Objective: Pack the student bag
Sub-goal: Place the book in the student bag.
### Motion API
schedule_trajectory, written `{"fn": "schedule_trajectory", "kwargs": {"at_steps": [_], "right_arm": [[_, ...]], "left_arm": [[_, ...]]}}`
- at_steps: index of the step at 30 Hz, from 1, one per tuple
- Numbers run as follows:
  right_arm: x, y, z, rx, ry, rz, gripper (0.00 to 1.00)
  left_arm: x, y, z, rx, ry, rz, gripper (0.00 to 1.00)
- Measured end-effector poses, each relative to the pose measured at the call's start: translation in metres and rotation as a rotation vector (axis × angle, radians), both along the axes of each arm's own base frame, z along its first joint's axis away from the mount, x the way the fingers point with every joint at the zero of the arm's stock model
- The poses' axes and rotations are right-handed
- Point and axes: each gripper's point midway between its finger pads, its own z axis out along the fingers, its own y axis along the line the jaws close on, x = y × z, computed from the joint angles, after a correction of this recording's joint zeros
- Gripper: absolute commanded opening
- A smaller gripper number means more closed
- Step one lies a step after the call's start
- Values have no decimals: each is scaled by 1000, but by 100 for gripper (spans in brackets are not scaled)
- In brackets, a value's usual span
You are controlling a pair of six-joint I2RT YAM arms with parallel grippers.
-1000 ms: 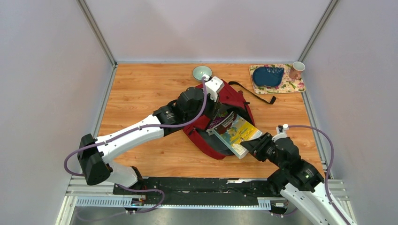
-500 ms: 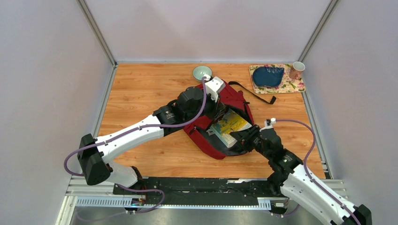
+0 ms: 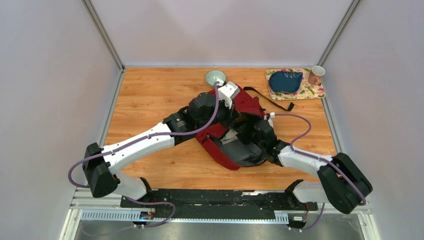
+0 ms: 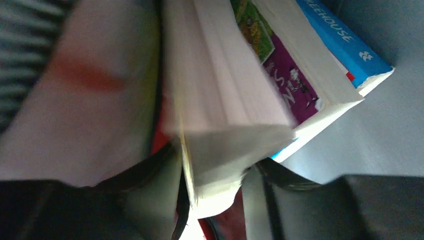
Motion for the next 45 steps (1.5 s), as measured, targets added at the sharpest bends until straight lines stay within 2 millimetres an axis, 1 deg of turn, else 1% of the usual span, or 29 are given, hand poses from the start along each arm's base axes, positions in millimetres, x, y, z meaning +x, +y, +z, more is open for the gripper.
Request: {"fn": "schedule_trajectory", "kwargs": {"at_steps": [2,3,4,5,6,8,9,11,14,16,17,18,19,20,21,23,24,28,30,32,33,37,40,42,43,44,45], "right_arm": [[5,5,-9,-12,15,7,61],[5,7,-15,-25,26,19,71],[3,7,-21,-37,36,30,72],[1,9,-23,-42,36,45,75],[1,10,-20,-43,27,55,80],[-5,9,-16,-56,0,85,81],[-11,5,-16,-69,-7,93,82],[-25,-6,-15,-97,-20,107,84],[-41,-24,-4,-127,-65,97,82],[-47,-36,6,-140,-103,73,74],[-48,-41,9,-145,-119,61,65],[-49,-45,12,-150,-130,50,61],[-50,-49,11,-163,-134,37,54],[-50,-50,10,-169,-134,37,36],[-50,-52,6,-183,-124,32,30],[-50,-54,-5,-219,-97,33,24],[-49,-54,-17,-244,-64,36,22],[-50,-53,-52,-327,45,63,18],[-48,-51,-65,-356,83,75,16],[-40,-45,-70,-373,97,80,15],[-35,-42,-70,-375,96,80,15],[0,-28,-59,-383,59,71,18],[24,-20,-56,-393,37,70,25],[36,-16,-52,-396,22,76,31],[38,-16,-51,-398,11,81,33],[38,-17,-50,-402,5,84,38],[37,-18,-48,-402,0,84,41]], "left_arm": [[0,0,0,-2,3,1,0],[0,0,0,-2,4,1,0],[0,0,0,-1,5,1,0],[0,0,-1,0,7,2,0],[0,0,-1,1,8,2,0],[0,1,-1,2,8,3,0],[0,1,-1,2,8,4,0],[0,1,-1,2,8,5,0],[0,1,-1,2,7,6,0],[0,1,-1,2,7,6,0],[0,1,-1,2,7,5,0],[0,1,-1,2,8,5,0],[0,1,-1,2,8,5,0],[0,1,-1,2,8,5,0],[0,1,-1,1,8,5,0],[0,0,-1,1,8,3,0],[0,0,-1,2,9,3,0],[0,0,-1,2,9,3,0],[0,0,-1,2,9,3,0],[-1,0,-2,2,10,2,0],[-1,0,-1,1,10,1,0],[-2,0,-2,-1,16,-7,0],[-4,-1,-2,-1,19,-17,0],[-5,-1,-3,2,23,-22,0],[-6,-1,-4,5,25,-23,0],[-6,-1,-5,8,27,-24,0],[-6,0,-6,11,29,-24,0]]}}
